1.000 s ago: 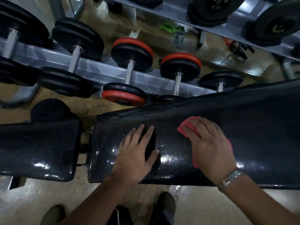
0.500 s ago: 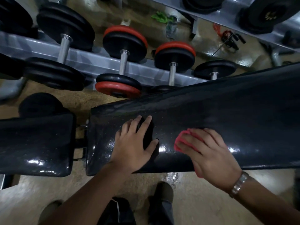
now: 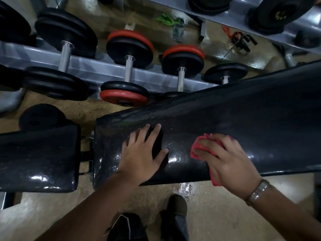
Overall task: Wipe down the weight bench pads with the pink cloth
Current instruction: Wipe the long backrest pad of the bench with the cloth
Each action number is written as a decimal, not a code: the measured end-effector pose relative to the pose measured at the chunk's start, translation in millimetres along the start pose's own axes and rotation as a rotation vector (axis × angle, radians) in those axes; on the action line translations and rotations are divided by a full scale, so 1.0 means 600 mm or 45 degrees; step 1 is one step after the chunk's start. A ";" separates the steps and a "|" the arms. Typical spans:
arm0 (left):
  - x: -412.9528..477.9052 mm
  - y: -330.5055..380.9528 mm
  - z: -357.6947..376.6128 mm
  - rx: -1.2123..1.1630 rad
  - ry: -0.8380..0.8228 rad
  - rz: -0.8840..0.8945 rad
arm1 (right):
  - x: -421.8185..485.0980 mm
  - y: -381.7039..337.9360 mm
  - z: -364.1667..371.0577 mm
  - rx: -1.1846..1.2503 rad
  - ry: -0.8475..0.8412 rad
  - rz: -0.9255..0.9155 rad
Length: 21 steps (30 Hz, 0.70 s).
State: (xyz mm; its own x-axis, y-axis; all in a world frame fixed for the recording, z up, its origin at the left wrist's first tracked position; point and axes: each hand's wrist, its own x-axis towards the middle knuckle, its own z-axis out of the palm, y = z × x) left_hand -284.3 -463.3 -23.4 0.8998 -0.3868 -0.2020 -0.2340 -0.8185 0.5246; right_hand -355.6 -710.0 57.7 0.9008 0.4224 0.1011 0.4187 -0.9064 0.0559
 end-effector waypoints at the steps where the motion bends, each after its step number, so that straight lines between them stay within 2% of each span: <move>1: 0.000 0.001 -0.001 -0.010 -0.006 -0.001 | 0.001 -0.010 0.003 -0.001 0.037 0.077; 3: 0.002 0.001 -0.003 -0.032 -0.019 0.003 | -0.006 -0.030 0.013 0.003 0.057 0.065; 7: 0.003 -0.002 -0.007 -0.046 -0.043 0.007 | -0.027 -0.024 0.006 0.016 -0.071 -0.213; 8: 0.001 -0.002 -0.006 -0.051 -0.040 0.003 | -0.024 -0.017 0.001 0.013 -0.087 -0.190; 12: -0.001 0.000 -0.001 -0.053 -0.020 -0.004 | 0.000 -0.035 0.003 -0.002 -0.004 0.196; 14: -0.002 0.001 0.000 -0.066 -0.024 -0.010 | -0.005 -0.059 0.021 -0.027 -0.018 0.140; 16: -0.001 0.001 -0.002 -0.079 -0.034 -0.006 | -0.020 -0.060 0.027 -0.006 -0.081 -0.082; 18: 0.000 0.000 -0.005 -0.075 -0.041 0.007 | -0.023 -0.039 0.020 0.011 -0.102 -0.195; 21: 0.001 -0.003 -0.006 -0.068 -0.049 0.006 | 0.004 -0.024 0.013 0.019 -0.048 0.029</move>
State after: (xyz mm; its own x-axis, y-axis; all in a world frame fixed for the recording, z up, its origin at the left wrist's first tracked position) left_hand -282.4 -460.6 -21.5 0.8835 -0.4076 -0.2307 -0.2175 -0.7933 0.5686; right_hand -358.7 -696.4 49.4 0.9136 0.4014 0.0650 0.3996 -0.9158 0.0394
